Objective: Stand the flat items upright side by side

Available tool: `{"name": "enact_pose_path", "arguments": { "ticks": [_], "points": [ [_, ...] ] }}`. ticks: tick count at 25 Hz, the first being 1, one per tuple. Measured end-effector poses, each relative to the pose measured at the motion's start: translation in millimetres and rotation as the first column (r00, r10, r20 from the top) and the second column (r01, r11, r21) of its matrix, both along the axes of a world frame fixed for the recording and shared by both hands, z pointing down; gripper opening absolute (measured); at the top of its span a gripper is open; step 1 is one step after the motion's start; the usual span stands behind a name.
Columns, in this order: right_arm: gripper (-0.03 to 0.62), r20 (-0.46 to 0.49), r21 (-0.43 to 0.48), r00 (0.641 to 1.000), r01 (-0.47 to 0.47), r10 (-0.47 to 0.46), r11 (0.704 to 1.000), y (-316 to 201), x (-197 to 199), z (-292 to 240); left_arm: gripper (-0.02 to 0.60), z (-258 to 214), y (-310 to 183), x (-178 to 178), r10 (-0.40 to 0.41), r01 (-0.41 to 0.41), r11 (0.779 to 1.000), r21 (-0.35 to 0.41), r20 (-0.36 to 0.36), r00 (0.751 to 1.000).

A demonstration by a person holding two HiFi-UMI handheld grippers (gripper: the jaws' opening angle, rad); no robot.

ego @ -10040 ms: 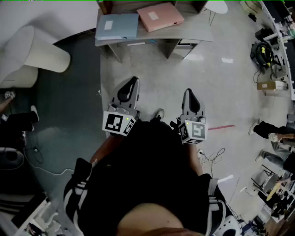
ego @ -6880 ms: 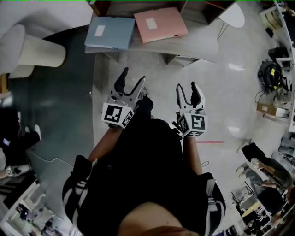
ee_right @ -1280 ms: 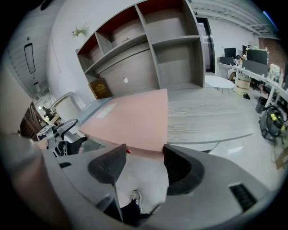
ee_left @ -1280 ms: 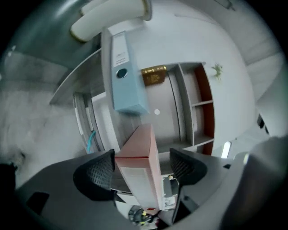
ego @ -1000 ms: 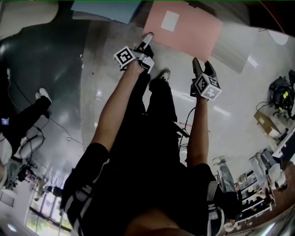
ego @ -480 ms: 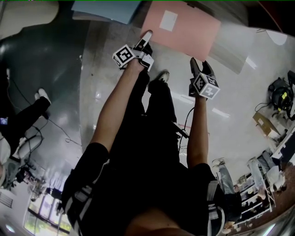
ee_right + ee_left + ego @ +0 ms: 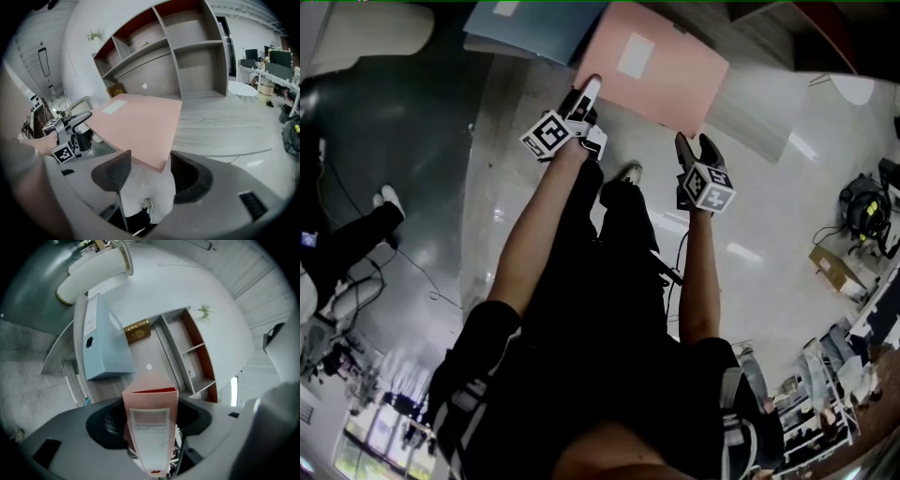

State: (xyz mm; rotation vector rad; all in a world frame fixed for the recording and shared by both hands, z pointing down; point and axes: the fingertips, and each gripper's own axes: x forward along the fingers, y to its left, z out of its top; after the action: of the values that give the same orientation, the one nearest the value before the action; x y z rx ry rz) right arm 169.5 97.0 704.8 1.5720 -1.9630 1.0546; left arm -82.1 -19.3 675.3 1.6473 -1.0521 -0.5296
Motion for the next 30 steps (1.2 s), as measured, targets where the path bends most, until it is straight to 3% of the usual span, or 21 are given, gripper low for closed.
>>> {"name": "enact_pose_path", "arguments": {
  "ticks": [3, 7, 12, 14, 18, 25, 27, 30],
  "points": [
    [0.259, 0.018, 0.045, 1.0, -0.023, 0.022, 0.999, 0, 2, -22, 0.298, -28, -1, 2, -0.008, 0.002, 0.998, 0.064, 0.086, 0.996],
    [0.157, 0.04, 0.125, 0.996, -0.08, 0.076, 0.989, 5, 13, -67, 0.298, -71, 7, 11, -0.019, -0.012, 0.99, 0.144, 0.217, 0.976],
    [0.054, 0.045, 0.237, 0.993, -0.116, 0.108, 0.965, 19, 34, -132, 0.298, -129, 21, 33, -0.051, -0.06, 0.964, 0.261, 0.397, 0.916],
    [0.043, 0.042, 0.27, 0.992, -0.126, 0.119, 0.955, 27, 41, -154, 0.298, -147, 28, 44, -0.054, -0.098, 0.952, 0.292, 0.471, 0.88],
    [0.032, 0.017, 0.315, 0.99, -0.14, 0.142, 0.939, 42, 55, -189, 0.296, -174, 41, 69, -0.072, -0.18, 0.926, 0.333, 0.623, 0.779],
    [0.025, -0.006, 0.351, 0.988, -0.14, 0.152, 0.926, 54, 62, -215, 0.296, -181, 51, 105, -0.103, -0.288, 0.897, 0.335, 0.792, 0.602],
    [0.025, 0.008, 0.37, 0.989, -0.14, 0.147, 0.919, 55, 59, -217, 0.296, -176, 51, 113, -0.102, -0.304, 0.895, 0.325, 0.814, 0.572],
    [0.025, 0.012, 0.401, 0.991, -0.129, 0.136, 0.907, 56, 62, -228, 0.296, -180, 51, 126, -0.099, -0.303, 0.901, 0.311, 0.827, 0.554]
  ]
}}
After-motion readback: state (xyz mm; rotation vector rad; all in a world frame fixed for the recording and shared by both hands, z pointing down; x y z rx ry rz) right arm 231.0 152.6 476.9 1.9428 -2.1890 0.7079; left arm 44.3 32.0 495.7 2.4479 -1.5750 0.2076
